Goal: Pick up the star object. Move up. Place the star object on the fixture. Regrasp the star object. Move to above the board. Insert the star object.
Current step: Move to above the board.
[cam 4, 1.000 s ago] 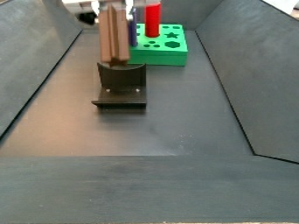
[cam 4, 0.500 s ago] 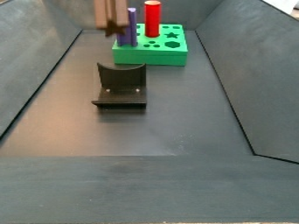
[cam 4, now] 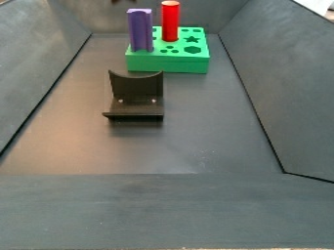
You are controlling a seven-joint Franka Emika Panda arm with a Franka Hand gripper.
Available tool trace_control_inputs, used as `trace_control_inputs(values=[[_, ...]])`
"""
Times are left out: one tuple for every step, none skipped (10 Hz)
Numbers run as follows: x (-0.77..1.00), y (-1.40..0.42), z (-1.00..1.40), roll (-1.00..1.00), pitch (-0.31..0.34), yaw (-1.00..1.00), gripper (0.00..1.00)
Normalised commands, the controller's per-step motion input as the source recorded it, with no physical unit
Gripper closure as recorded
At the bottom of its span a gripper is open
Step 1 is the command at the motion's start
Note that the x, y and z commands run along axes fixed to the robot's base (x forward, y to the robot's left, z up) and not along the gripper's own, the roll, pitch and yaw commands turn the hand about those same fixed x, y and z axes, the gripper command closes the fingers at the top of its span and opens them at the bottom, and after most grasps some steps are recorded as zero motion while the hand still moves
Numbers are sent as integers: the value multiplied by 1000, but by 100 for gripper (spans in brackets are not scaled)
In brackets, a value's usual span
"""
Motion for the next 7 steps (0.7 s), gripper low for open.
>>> trace_control_inputs(values=[[22,-22,210,-40,101,60,100],[-479,-1000,157,-1000,-47,-51,100],[-482,-1000,155,-1000,-53,-50,100],[-512,-1000,162,-1000,-65,-54,100],[-518,-1000,152,-1000,-70,-61,100],[-521,-1000,152,-1000,-72,-65,100],[-534,-1000,156,-1000,-68,-73,100]])
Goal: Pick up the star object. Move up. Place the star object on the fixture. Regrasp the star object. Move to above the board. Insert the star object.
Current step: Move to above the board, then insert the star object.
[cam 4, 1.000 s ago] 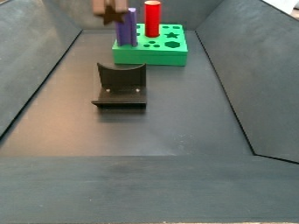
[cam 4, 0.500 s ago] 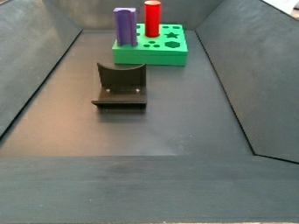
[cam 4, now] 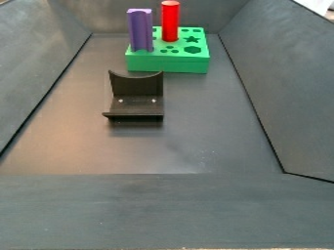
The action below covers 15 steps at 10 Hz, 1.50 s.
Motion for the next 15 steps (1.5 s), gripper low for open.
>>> trace_control_inputs(values=[[-545,-1000,155,-1000,-66,-78,100],[-569,-1000,159,-1000,-69,-81,100],[-596,-1000,154,-1000,-74,-84,100],[-511,-811,122,-1000,-74,-87,100],[-307,-426,64,-1000,-74,-84,100],[-189,-220,29,-870,-62,-69,100],[-138,-139,22,-718,-53,-56,100],[-88,-74,14,-438,-38,-33,100],[-59,-42,5,-282,-31,-20,100],[0,0,-6,0,0,-14,100],[0,0,-237,0,0,0,100],[0,0,-414,0,-50,0,100],[0,0,-500,0,-81,0,100],[-26,0,-440,-9,-93,0,100],[-86,0,-369,-13,-91,0,100]])
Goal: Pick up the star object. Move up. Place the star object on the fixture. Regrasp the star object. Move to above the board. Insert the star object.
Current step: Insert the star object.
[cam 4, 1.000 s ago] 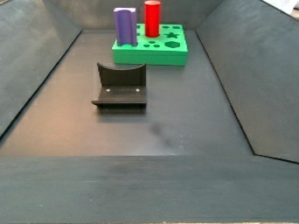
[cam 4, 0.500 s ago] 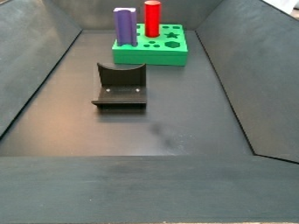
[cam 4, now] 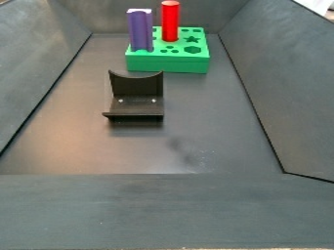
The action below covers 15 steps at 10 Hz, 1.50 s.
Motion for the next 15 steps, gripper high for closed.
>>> trace_control_inputs(values=[[-154,6,-274,-24,-77,0,100],[-220,46,-271,-33,-90,0,100],[-211,14,-254,-30,-97,0,100],[-214,14,-291,-23,-100,0,100],[-211,0,-311,-17,-106,0,100],[-191,0,-289,-10,-99,0,100],[-123,0,-274,0,-89,66,100],[0,-34,-220,0,-70,126,100],[0,-91,-283,-13,-79,49,100],[-63,-109,-266,0,-90,0,100],[-54,-111,-306,0,-84,0,100],[0,-100,-283,-20,-103,-63,100],[-94,-74,-254,-17,-111,-120,100],[-97,0,-217,-39,-101,-89,100],[-123,-20,-197,-56,-124,-117,100]])
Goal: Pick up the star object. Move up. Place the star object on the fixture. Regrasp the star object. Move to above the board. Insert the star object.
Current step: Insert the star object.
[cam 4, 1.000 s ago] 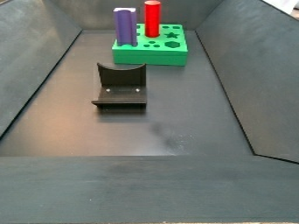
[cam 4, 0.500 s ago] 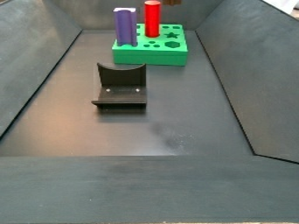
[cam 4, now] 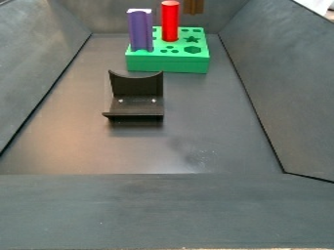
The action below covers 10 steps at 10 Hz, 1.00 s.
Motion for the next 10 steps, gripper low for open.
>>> trace_control_inputs(values=[[-126,-29,-200,-84,-161,-214,100],[-120,-31,-214,-63,-149,-191,100],[-137,-77,-209,-64,-163,-209,100],[-109,-134,-169,-46,-156,-186,100],[-63,-169,-134,-24,-147,-111,100],[-54,-209,-157,0,-119,0,100],[-51,-257,-189,36,-66,23,100],[-49,-269,-214,60,-53,86,100],[-11,-249,-209,53,-40,57,100],[0,-91,-51,7,-1,0,100]])
